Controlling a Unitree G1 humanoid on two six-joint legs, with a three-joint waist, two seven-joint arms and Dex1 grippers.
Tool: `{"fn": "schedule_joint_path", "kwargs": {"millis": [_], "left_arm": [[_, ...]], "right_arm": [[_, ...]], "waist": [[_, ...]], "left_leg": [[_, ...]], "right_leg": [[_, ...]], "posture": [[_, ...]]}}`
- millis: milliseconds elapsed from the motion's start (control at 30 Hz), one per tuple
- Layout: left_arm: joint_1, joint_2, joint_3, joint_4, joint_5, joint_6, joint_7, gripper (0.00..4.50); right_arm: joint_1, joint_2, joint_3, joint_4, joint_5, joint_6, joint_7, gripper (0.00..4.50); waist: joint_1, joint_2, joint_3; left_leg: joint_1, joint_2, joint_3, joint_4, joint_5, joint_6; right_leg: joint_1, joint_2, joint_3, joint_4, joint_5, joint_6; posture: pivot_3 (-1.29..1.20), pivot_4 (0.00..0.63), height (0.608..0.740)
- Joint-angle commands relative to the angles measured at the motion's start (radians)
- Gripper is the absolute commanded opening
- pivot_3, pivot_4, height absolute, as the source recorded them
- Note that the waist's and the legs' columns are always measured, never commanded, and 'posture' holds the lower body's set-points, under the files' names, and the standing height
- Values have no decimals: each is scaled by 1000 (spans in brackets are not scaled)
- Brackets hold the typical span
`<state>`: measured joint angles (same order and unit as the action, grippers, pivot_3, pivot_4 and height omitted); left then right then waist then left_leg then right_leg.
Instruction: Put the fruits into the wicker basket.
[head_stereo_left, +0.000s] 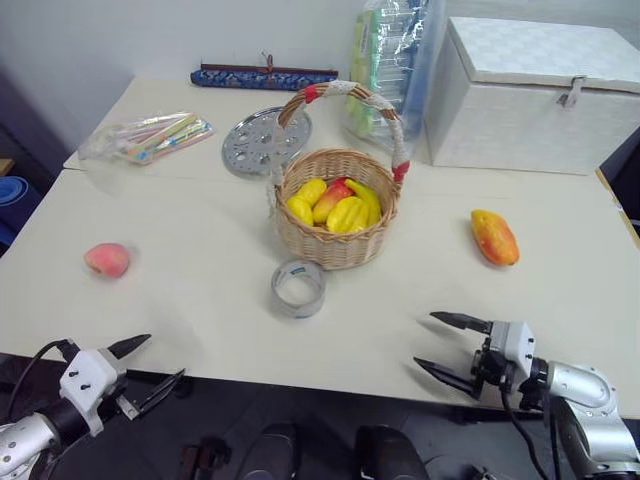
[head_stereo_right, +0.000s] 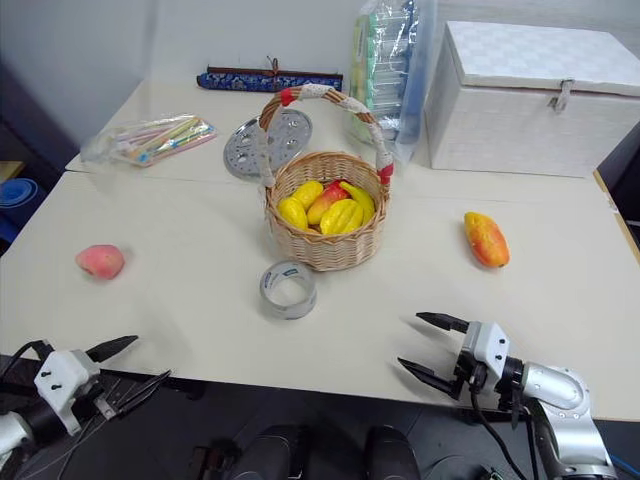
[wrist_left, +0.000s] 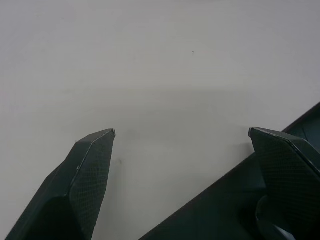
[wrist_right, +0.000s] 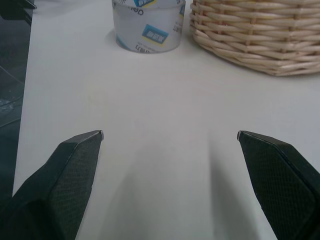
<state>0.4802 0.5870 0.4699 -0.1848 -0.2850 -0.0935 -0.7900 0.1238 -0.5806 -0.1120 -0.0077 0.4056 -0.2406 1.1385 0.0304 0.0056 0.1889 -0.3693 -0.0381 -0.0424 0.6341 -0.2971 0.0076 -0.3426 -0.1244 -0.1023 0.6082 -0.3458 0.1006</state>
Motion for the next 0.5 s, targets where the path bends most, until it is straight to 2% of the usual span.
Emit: {"fn": "schedule_joint_path", "kwargs": {"millis": [33,367,500], "left_arm": [[2,-7,6,-31,7,-13,26,4500],[27,12,-10,-82,-105,105,-43,4500],[-24,41,3,-96,-109,103,-48,4500]], "right_arm": [[7,14,10,-11,-10,-46,-4,4465],[-19,25,20,24,-17,-84,-21,4465],[-14,45,15,-24,77,-12,-13,4465]], "waist": [[0,0,0],[-4,0,0],[-2,0,0]], "left_leg": [[0,0,0,0,0,0],[0,0,1,1,0,0],[0,1,0,1,0,-1]], "right_leg": [[0,0,0,0,0,0],[0,0,1,1,0,0],[0,1,0,1,0,0]], "posture": [[0,150,740],[0,150,740],[0,150,740]]}}
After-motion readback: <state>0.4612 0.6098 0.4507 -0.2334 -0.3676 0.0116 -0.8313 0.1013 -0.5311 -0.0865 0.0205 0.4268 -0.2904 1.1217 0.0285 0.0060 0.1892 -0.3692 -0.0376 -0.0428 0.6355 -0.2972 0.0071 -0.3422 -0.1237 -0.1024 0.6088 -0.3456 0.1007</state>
